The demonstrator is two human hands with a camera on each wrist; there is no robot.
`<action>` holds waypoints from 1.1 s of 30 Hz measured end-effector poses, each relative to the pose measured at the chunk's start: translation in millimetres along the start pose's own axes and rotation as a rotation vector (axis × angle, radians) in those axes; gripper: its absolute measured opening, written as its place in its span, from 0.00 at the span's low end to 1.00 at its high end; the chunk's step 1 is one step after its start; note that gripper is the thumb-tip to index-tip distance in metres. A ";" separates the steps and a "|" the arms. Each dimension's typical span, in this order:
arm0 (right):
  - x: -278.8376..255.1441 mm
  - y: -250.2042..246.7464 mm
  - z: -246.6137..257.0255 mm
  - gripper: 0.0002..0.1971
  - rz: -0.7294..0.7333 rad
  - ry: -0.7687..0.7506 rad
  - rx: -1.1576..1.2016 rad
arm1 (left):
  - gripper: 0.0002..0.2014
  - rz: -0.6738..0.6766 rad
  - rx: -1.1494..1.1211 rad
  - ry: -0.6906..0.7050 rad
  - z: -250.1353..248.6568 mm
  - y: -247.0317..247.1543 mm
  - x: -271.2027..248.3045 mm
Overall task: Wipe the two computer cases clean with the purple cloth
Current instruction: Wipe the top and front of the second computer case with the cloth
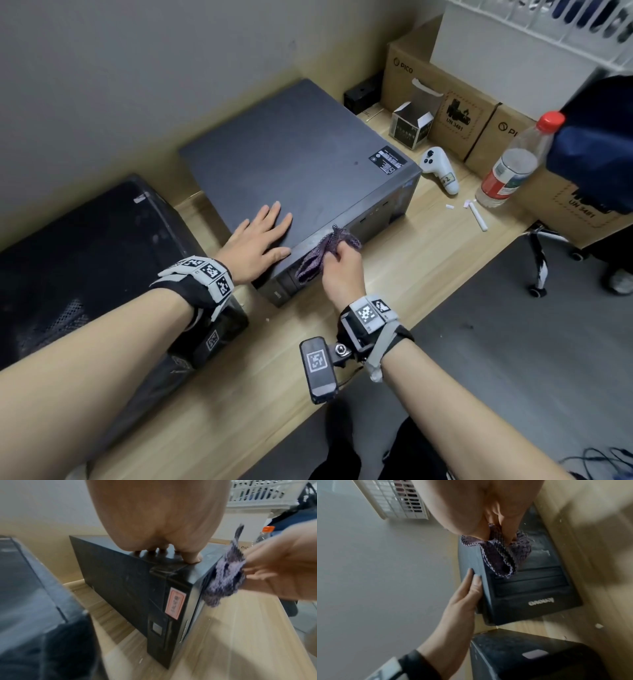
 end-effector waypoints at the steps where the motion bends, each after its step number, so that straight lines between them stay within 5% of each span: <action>1: -2.4 8.7 -8.7 0.10 0.021 0.027 -0.023 | 0.32 -0.004 -0.011 -0.003 -0.2 1.0 0.9; 9: -2.4 39.4 -66.3 0.11 0.122 0.156 -0.153 | 0.32 -0.010 -0.033 -0.020 -1.3 -3.6 0.9; 17: -8.8 14.3 -16.0 0.14 0.009 0.021 -0.106 | 0.32 0.009 -0.007 -0.014 -8.7 -8.2 0.6; 21: -26.4 18.9 1.5 0.07 0.078 -0.040 -0.058 | 0.33 0.010 -0.005 -0.010 -6.7 -6.6 1.2; 23: -34.5 28.0 2.8 0.05 0.114 -0.016 0.000 | 0.33 0.008 -0.005 -0.008 -5.6 -5.4 0.3; 26: -35.3 39.1 -4.5 0.15 0.139 0.068 0.049 | 0.33 0.003 -0.002 -0.004 -5.2 -4.1 0.7; 30: -24.4 42.6 -27.6 0.07 0.167 0.185 0.056 | 0.32 -0.002 0.002 0.002 -4.6 -4.6 1.3; 33: -14.8 41.2 -46.8 0.16 0.182 0.256 0.050 | 0.32 -0.001 -0.009 -0.003 -3.4 -3.6 1.1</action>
Point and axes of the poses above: each hand's wrist, its own x-axis towards the middle knuckle, its own y-axis out of the palm, z = x × y, the point moved 7 cm from there along x, towards the middle knuckle, and after that the axes turned 13 degrees about -z, right-handed, at the moved point
